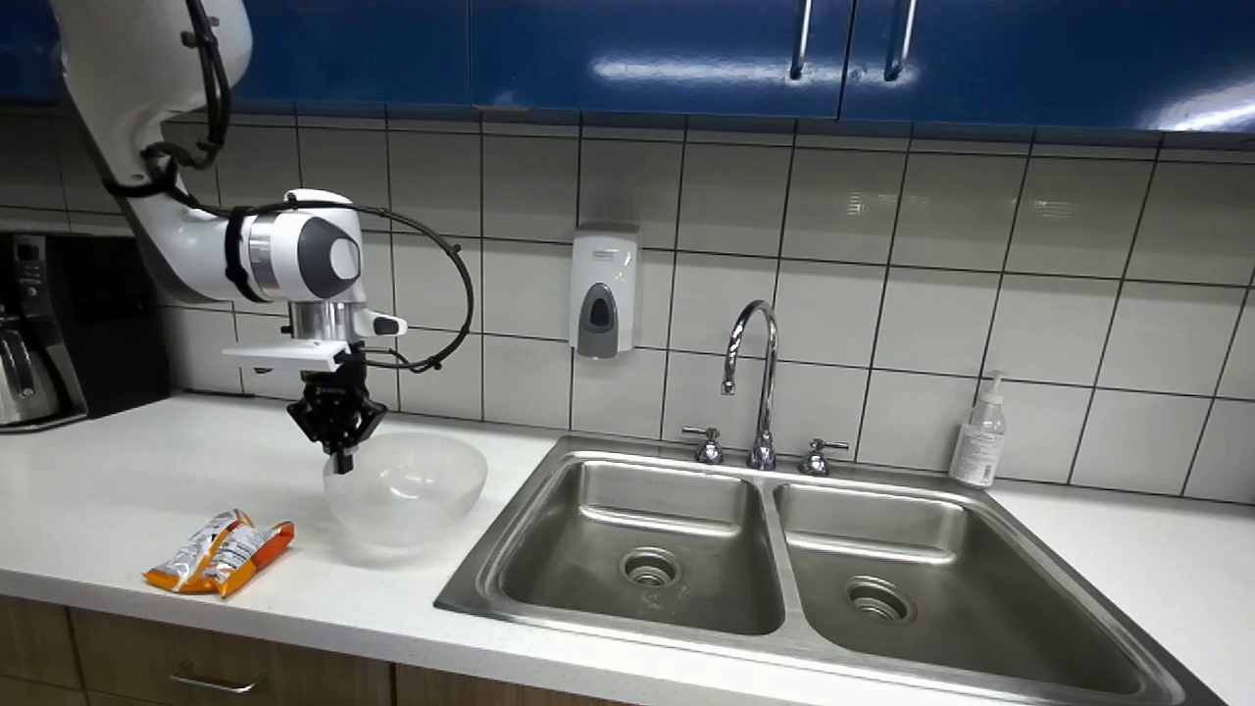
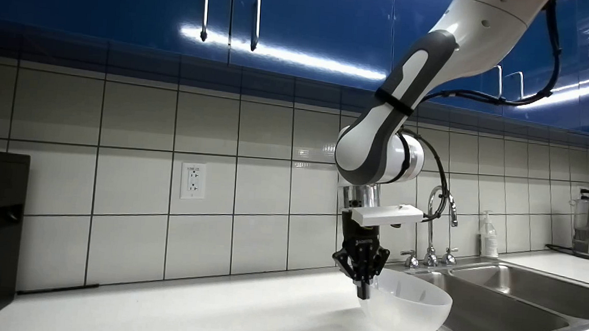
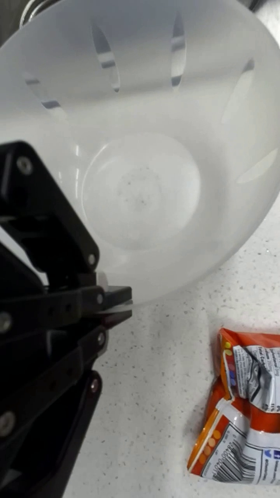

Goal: Lift the bowl and put it in the sink

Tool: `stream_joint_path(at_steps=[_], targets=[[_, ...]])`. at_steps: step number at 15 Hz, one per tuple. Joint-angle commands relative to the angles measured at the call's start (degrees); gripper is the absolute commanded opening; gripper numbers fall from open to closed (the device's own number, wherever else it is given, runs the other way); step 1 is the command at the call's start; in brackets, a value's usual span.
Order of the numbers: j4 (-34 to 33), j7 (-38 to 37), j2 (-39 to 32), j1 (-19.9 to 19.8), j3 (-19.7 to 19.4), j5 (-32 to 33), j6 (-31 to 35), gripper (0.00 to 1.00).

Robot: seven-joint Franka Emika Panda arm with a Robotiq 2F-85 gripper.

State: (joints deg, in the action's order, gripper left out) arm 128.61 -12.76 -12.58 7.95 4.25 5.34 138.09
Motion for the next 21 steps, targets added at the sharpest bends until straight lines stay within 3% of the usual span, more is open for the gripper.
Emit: stream_joint_path(at_steps=[1,12,21], targets=[[-1.4,-0.7,1.6,-0.2,-1.1,1.3,-2.3,0.01],[-9.7,0.1,-1.0,-5.3,-7.0,0.1,-3.9,0.01],[-21.7,1.5,-11.1,-10.7,-10.6,-2.0,-7.2,0.01]])
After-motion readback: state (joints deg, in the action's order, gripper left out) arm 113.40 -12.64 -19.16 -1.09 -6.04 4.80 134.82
